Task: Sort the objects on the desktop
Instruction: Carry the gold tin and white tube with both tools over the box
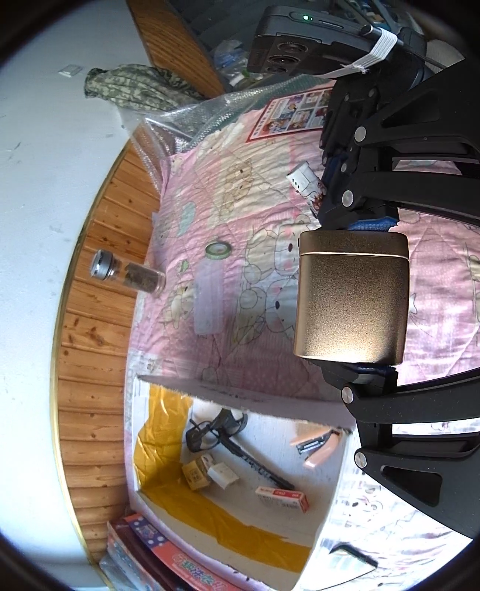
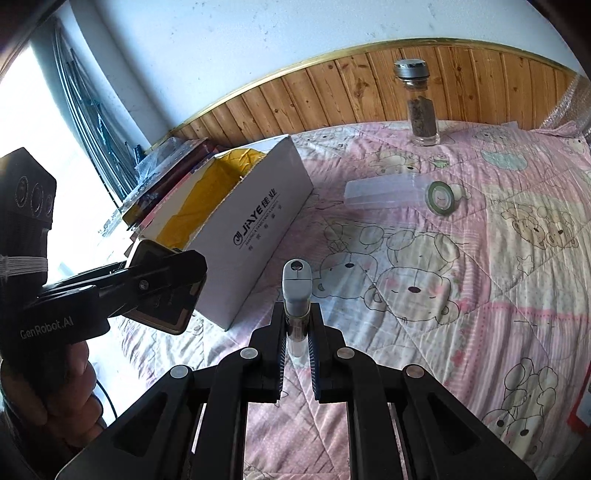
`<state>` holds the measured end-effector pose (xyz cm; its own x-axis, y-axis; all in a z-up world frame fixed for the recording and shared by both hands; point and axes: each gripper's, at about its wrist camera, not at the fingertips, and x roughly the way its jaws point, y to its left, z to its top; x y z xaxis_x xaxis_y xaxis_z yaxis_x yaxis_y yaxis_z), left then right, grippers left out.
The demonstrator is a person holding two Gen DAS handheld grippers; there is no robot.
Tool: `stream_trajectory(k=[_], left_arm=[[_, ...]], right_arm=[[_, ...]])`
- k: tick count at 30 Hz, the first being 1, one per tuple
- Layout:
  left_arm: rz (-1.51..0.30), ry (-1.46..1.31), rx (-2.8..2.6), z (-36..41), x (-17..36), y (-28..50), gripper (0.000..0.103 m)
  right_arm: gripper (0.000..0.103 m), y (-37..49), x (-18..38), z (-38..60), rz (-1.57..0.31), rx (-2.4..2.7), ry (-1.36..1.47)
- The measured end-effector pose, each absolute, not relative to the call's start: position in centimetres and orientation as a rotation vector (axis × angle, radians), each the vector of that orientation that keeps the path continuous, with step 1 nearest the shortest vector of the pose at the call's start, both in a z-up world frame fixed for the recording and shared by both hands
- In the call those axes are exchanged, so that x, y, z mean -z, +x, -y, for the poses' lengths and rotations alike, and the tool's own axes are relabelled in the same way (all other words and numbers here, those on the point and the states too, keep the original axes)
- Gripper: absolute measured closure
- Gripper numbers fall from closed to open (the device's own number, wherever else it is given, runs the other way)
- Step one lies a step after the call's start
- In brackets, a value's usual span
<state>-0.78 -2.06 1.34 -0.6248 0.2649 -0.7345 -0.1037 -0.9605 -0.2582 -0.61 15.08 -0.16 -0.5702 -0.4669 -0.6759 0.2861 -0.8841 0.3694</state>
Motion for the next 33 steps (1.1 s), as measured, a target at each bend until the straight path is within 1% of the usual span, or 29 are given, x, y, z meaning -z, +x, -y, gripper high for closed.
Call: stream_trajectory(k=[6, 18, 24, 33], left_arm=[[0.351, -1.234, -2.672, 4.8, -1.8, 0.3, 0.050], [0.604, -1.218, -2.730, 12.3, -2.7, 0.7, 0.050], [0.724, -1.213, -2.757, 15.9, -3.1, -0.4, 0.050], [0.883, -1.285, -2.699, 19.0, -1.5, -3.7, 0.050]], right_arm=[[0.091, -0.8, -1.4, -11.9, 0.221, 2.408, 1.093], [0.091, -2.9, -4.1, -6.8, 0.062, 2.346, 1.036], [0.091, -4.9, -5.7, -4.8, -0.007, 2.316, 1.007], [0.091, -9.3, -6.6, -1.5, -0.098, 2.254, 1.011]])
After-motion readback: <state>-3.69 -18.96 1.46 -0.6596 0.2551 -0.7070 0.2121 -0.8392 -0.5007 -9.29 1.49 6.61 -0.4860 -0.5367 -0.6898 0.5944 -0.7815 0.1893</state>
